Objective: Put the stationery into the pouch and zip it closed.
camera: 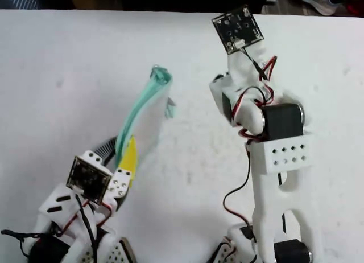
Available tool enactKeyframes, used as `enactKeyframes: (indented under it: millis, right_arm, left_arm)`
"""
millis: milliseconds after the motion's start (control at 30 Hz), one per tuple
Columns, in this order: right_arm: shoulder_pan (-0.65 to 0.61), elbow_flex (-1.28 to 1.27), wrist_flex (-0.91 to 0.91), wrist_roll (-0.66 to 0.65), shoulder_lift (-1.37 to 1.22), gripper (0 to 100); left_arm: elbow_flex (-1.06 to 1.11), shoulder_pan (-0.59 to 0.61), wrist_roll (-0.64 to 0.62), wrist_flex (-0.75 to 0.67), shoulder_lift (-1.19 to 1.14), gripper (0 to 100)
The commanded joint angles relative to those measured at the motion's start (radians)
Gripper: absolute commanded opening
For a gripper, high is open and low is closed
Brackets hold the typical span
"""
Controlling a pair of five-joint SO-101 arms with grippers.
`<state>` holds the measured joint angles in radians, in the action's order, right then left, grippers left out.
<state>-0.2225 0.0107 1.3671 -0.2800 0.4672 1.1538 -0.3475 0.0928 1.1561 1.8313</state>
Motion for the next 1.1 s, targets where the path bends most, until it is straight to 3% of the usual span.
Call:
enactKeyframes:
  millis: [0, 200, 400, 467, 800, 1067]
  right_arm:
    - [-0.044, 0.034, 0.038, 0.08, 0.03, 1.7]
    - [-0.232, 0.034, 0.079, 0.169, 0.03, 4.8]
    - [-0.297, 0.121, 0.085, 0.489, 0.03, 30.8]
    - [-0.298, 0.164, 0.079, 0.539, 0.025, 35.5]
    - [-0.535, 0.27, 0.065, 0.552, -0.028, 34.3]
    - [-0.519, 0.282, 0.056, 0.6, -0.206, 34.3]
  left_arm:
    - [-0.049, -0.012, 0.008, 0.015, -0.007, 2]
    - [-0.049, -0.007, 0.008, 0.015, -0.007, 2]
    - [-0.049, -0.005, 0.009, 0.021, -0.007, 2]
    - [-0.049, -0.008, 0.009, 0.021, -0.007, 2]
    - [-0.018, -0.012, 0.009, 0.003, -0.007, 2]
    - [-0.017, -0.012, 0.009, 0.008, -0.007, 2]
